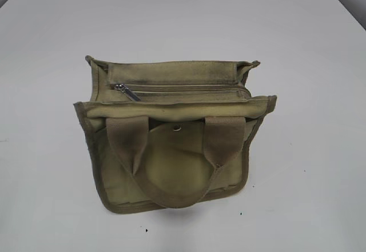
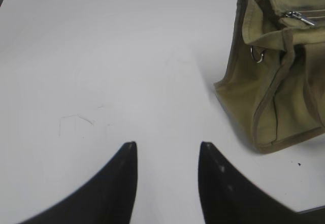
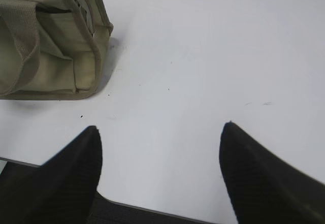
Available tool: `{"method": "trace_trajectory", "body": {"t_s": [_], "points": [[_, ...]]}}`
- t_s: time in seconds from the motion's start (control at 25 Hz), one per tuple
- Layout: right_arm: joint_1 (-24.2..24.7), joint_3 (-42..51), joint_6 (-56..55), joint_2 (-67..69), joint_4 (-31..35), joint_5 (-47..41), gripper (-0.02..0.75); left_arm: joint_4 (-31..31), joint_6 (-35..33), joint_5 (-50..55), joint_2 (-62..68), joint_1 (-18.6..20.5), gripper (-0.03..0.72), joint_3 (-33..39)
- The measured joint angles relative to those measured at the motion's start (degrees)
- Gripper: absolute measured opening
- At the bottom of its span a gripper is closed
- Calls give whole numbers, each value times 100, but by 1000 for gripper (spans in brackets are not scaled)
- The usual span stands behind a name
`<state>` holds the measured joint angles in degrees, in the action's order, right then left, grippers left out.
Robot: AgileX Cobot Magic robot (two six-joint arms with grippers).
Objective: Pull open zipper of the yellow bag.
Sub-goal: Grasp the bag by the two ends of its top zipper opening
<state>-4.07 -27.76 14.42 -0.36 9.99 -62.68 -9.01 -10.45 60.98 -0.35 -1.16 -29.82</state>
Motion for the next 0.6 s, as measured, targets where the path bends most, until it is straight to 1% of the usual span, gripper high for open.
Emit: {"method": "trace_trajectory", "body": {"t_s": [0.6], "points": [[0, 0, 0, 0, 0, 0, 558, 0, 0, 0, 0, 0, 313, 0]]}}
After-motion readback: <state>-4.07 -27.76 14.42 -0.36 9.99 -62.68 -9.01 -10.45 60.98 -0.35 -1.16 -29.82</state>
